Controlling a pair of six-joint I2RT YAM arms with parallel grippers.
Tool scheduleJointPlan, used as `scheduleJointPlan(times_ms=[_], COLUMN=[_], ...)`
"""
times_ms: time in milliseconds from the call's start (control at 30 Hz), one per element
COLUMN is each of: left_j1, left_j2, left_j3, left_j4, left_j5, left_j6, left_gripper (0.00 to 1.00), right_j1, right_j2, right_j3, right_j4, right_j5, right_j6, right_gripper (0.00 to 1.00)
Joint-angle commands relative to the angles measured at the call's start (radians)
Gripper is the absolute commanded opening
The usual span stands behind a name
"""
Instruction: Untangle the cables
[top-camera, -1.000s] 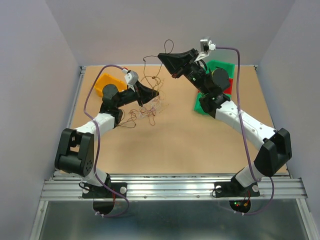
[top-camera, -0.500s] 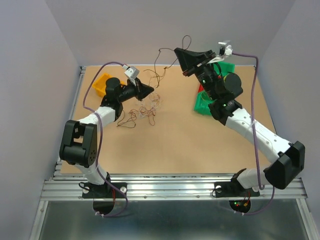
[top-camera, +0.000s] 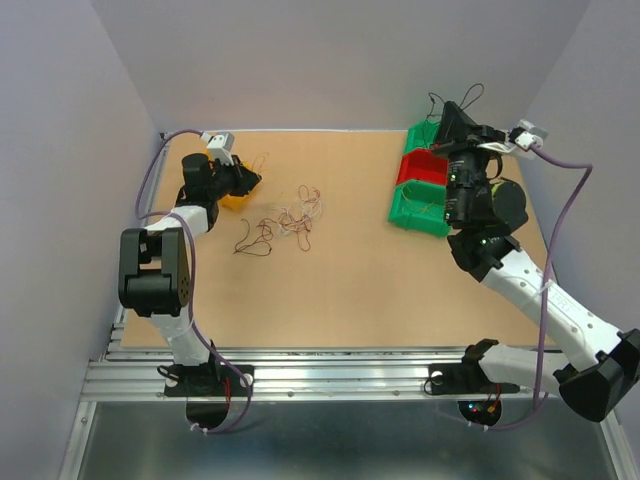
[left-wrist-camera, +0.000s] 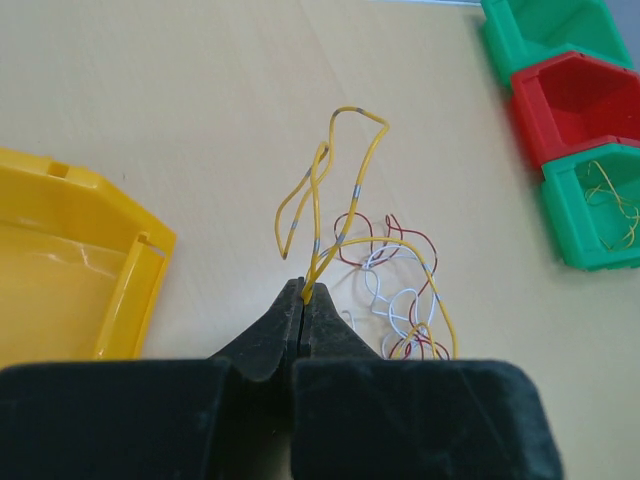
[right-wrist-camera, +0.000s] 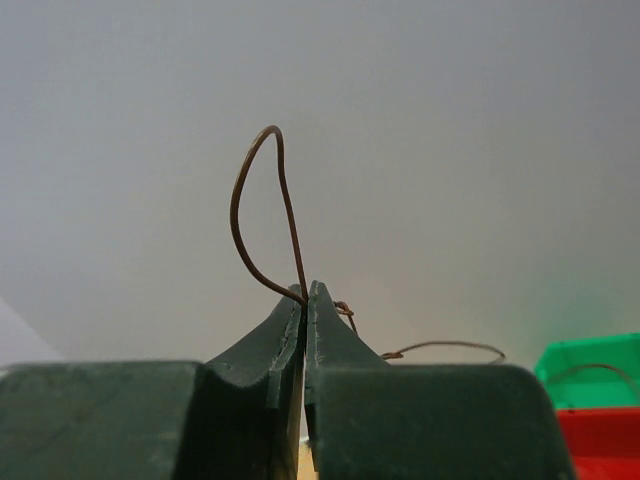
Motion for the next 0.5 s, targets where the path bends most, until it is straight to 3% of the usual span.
scheduleJointPlan(times_ms=[0, 100, 167, 267, 367, 467], left_j1=[-0.017, -0.017, -0.017, -0.017, -0.019, -0.020], left_j2=[-0.095, -0.109, -0.115, -0.124, -0.129, -0.135], left_j3=[0.000, -0.013, -0.020, -0.033, -0.037, -0.045], left_j4=[0.027, 0.035, 0.043, 0.052, 0.066, 0.076], left_j5=[-0.001, 0.016, 0.020, 0.042, 0.062, 0.077], left_j6=[0.010, 0.015, 0.013, 0.012, 0.009, 0.012], left_gripper=[0.00, 0.00, 0.00, 0.00, 0.00, 0.00], right_j1=[-0.017, -0.055, -0.144, -0.294, -0.405, -0.517], right_j2=[0.049, 0.118, 0.160, 0.248, 0.316, 0.428], right_j3=[-0.032, -0.025, -0.008, -0.012, -0.002, 0.058], right_j4=[-0.012, -0.054, -0.138, -0.178, -0.178, -0.173], right_j5=[0.112, 0.073, 0.008, -0.235, -0.338, -0.547], right_j6=[-0.068, -0.042, 0.019, 0.165, 0.236, 0.305], right_gripper=[0.01, 0.01, 0.01, 0.01, 0.01, 0.00])
